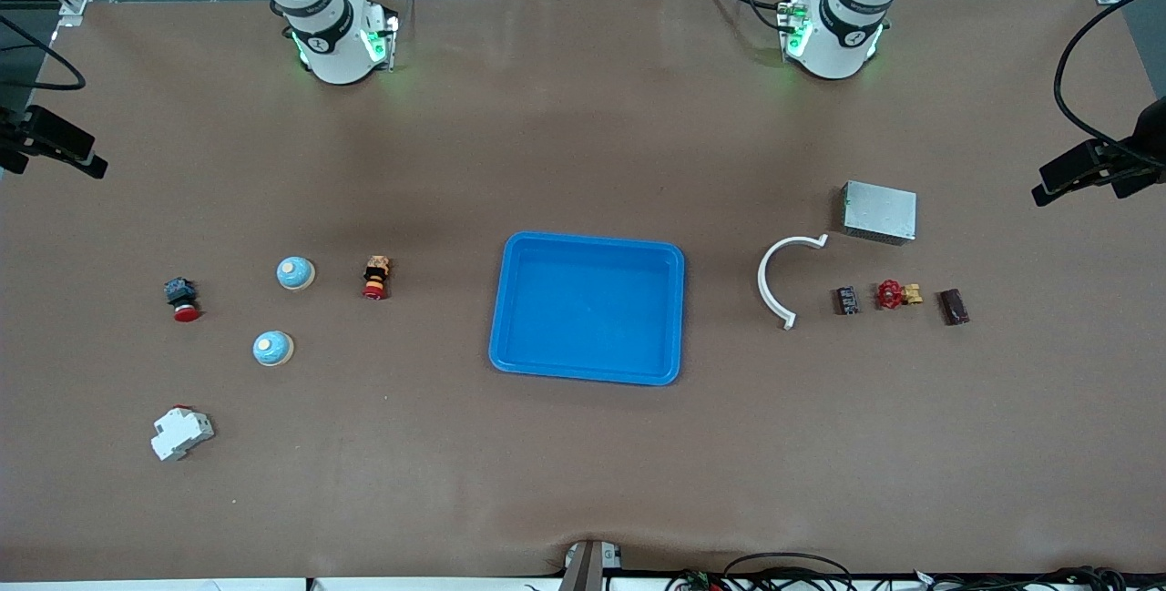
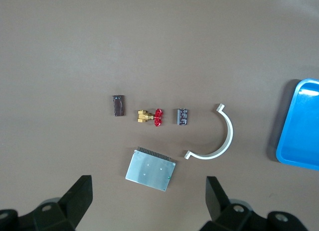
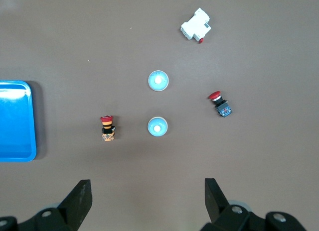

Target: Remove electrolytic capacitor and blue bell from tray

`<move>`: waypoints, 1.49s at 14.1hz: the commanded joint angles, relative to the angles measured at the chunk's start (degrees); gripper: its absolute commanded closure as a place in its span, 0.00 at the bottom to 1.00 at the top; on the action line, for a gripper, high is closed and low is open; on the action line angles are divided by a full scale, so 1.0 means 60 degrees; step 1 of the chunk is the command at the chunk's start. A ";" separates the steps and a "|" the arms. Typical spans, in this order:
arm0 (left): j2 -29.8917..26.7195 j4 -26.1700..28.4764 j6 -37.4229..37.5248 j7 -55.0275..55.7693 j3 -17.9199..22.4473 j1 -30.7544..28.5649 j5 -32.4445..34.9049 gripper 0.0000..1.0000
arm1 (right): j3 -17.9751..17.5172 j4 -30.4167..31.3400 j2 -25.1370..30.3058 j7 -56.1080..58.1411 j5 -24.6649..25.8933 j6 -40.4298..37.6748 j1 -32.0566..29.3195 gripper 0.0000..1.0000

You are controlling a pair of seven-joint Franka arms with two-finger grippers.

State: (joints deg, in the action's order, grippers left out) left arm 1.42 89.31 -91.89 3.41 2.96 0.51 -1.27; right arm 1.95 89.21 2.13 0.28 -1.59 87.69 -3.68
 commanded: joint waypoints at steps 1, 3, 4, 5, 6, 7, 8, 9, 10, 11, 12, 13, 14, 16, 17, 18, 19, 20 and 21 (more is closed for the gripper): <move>-0.0105 -0.0032 0.0036 -0.0361 -0.0039 0.0003 0.0139 0.00 | -0.0091 0.0014 0.0172 -0.0061 0.0074 -0.0069 -0.0090 0.00; -0.0105 -0.0032 0.0036 -0.0612 -0.0039 -0.0011 0.0168 0.00 | -0.0091 0.0014 0.0157 -0.0061 0.0074 -0.0040 -0.0090 0.00; -0.0120 -0.0032 0.0036 -0.0613 -0.0039 -0.0011 0.0182 0.00 | -0.0091 0.0014 0.0157 -0.0061 0.0074 -0.0039 -0.0090 0.00; -0.0120 -0.0032 0.0036 -0.0613 -0.0039 0.0003 0.0183 0.00 | -0.0076 0.0014 0.0157 -0.0061 0.0074 -0.0025 -0.0090 0.00; -0.0120 -0.0032 0.0036 -0.0613 -0.0039 -0.0011 0.0183 0.00 | -0.0076 0.0014 0.0157 -0.0061 0.0089 -0.0010 -0.0090 0.00; -0.0120 -0.0032 0.0036 -0.0613 -0.0039 -0.0011 0.0183 0.00 | -0.0076 0.0014 0.0157 -0.0061 0.0089 0.0004 -0.0105 0.00; -0.0120 -0.0032 0.0036 -0.0613 -0.0039 -0.0011 0.0183 0.00 | -0.0076 0.0014 0.0143 -0.0061 0.0089 0.0019 -0.0105 0.00; -0.0120 -0.0032 0.0036 -0.0613 -0.0039 -0.0011 0.0183 0.00 | -0.0076 0.0014 0.0143 -0.0061 0.0089 0.0034 -0.0105 0.00; -0.0120 -0.0032 0.0036 -0.0657 -0.0039 -0.0011 0.0183 0.00 | -0.0076 0.0014 0.0143 -0.0061 0.0089 0.0034 -0.0105 0.00; -0.0120 -0.0032 0.0036 -0.0686 -0.0039 0.0003 0.0183 0.00 | -0.0076 0.0014 0.0143 -0.0061 0.0089 0.0034 -0.0105 0.00; -0.0120 -0.0032 0.0036 -0.0715 -0.0039 0.0003 0.0183 0.00 | -0.0076 0.0014 0.0143 -0.0061 0.0089 0.0034 -0.0090 0.00; -0.0120 -0.0017 0.0036 -0.0701 -0.0039 0.0003 0.0183 0.00 | -0.0076 0.0014 0.0143 -0.0061 0.0089 0.0034 -0.0090 0.00; -0.0120 -0.0017 0.0036 -0.0715 -0.0039 0.0003 0.0183 0.00 | -0.0076 0.0014 0.0143 -0.0061 0.0089 0.0063 -0.0090 0.00; -0.0120 -0.0017 0.0036 -0.0701 -0.0039 0.0003 0.0183 0.00 | -0.0076 0.0014 0.0143 -0.0061 0.0089 0.0049 -0.0090 0.00; -0.0120 -0.0017 0.0036 -0.0701 -0.0039 -0.0011 0.0183 0.00 | -0.0076 0.0014 0.0143 -0.0061 0.0089 0.0048 -0.0090 0.00; -0.0120 -0.0017 0.0036 -0.0701 -0.0039 -0.0011 0.0183 0.00 | -0.0076 0.0014 0.0143 -0.0061 0.0089 0.0034 -0.0090 0.00; -0.0120 -0.0017 0.0036 -0.0715 -0.0039 -0.0011 0.0183 0.00 | -0.0076 0.0014 0.0143 -0.0061 0.0089 0.0048 -0.0090 0.00; -0.0120 -0.0017 0.0036 -0.0701 -0.0039 -0.0011 0.0183 0.00 | -0.0076 0.0014 0.0143 -0.0061 0.0089 0.0048 -0.0090 0.00; -0.0120 -0.0017 0.0036 -0.0715 -0.0039 -0.0011 0.0183 0.00 | -0.0076 0.0014 0.0143 -0.0061 0.0089 0.0063 -0.0076 0.00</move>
State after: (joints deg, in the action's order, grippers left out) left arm 1.42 89.24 -91.89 0.06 2.95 0.50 -1.27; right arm 1.96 89.15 2.24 0.28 -1.59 88.00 -3.68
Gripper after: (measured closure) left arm 0.000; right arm 0.000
